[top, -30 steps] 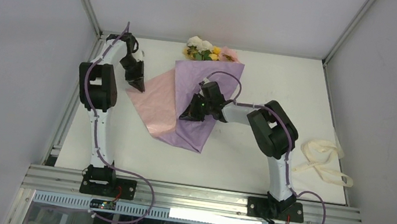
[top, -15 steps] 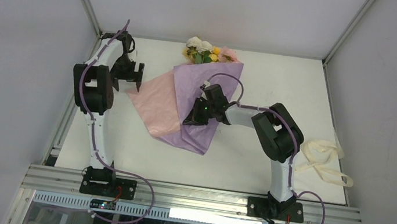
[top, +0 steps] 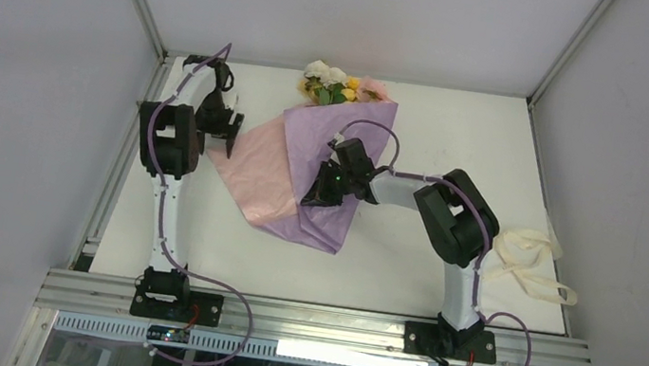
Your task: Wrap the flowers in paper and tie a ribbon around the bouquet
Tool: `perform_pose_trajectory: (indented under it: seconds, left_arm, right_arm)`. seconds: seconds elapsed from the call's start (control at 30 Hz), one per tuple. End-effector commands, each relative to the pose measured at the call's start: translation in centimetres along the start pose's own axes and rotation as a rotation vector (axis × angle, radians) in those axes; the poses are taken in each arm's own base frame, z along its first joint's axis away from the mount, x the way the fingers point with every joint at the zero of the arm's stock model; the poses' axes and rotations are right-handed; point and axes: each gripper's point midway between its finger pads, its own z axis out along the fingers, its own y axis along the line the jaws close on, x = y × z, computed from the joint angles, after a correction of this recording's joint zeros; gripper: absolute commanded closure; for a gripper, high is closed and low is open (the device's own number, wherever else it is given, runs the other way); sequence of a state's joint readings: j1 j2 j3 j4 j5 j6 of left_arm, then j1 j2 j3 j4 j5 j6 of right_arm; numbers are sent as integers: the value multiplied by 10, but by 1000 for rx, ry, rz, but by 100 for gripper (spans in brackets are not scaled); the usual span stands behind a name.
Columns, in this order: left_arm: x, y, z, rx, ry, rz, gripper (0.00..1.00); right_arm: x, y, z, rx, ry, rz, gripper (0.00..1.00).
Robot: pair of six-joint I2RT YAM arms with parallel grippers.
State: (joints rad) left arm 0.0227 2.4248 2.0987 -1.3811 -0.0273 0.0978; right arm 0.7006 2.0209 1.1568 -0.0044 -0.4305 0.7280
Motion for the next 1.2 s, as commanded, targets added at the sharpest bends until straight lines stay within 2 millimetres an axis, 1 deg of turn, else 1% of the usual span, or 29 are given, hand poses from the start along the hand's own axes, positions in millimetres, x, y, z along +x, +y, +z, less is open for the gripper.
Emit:
perform_pose_trajectory:
  seconds: [0.0, 0.03, 0.1, 0.17, 0.23, 0.27, 0.37, 0.43, 0.5, 0.53, 0.6, 0.63, 0.67, 0.77, 0.8, 0.83, 0.97, 1.07, 1.17]
  left_arm:
    - [17, -9, -20, 0, 10, 24, 24]
    - [19, -12, -26, 17, -7, 27, 24]
    - [23, -24, -41, 83, -47, 10, 23]
    - [30, -50, -55, 153, -69, 8, 22]
    - [39, -74, -64, 219, -83, -3, 21]
    - [45, -88, -71, 252, -105, -12, 20]
    - [64, -105, -64, 262, -168, -152, 17]
    - [85, -110, -58, 278, -237, -289, 16]
    - [104, -118, -55, 307, -299, -362, 12]
    - [113, -123, -52, 312, -277, -385, 11]
    - [132, -134, -35, 330, -181, -467, 10]
    - [138, -143, -28, 342, -169, -480, 9]
    - [143, -152, -24, 335, -168, -452, 9]
    - [164, -184, -20, 349, -124, -374, 7]
    - [172, -192, -15, 358, -92, -387, 7]
    - [181, -196, -4, 363, -54, -405, 7]
    - [192, -199, 22, 383, -10, -465, 7]
    - [185, -207, 30, 419, -13, -480, 8]
    - [175, -220, 38, 461, -21, -483, 13]
  right_arm:
    - [55, -110, -16, 385, 136, 82, 100]
    - [59, -120, -22, 413, 135, 97, 100]
    - [65, -138, -34, 454, 134, 134, 100]
    - [69, -154, -47, 476, 132, 182, 100]
    - [75, -163, -57, 479, 129, 218, 100]
    - [79, -167, -61, 482, 132, 227, 100]
    - [94, -169, -69, 471, 147, 238, 100]
    - [103, -170, -70, 460, 157, 249, 100]
    - [109, -172, -72, 462, 167, 251, 100]
    - [111, -173, -72, 463, 172, 250, 100]
    - [111, -172, -71, 453, 175, 249, 100]
    - [110, -171, -71, 449, 175, 249, 100]
    - [110, -171, -70, 449, 177, 248, 100]
    - [106, -168, -69, 452, 170, 239, 100]
    - [104, -167, -69, 451, 166, 235, 100]
    - [102, -167, -69, 451, 163, 232, 100]
    - [96, -162, -66, 448, 152, 218, 100]
    - [94, -156, -64, 445, 141, 189, 100]
    - [93, -152, -63, 445, 131, 179, 100]
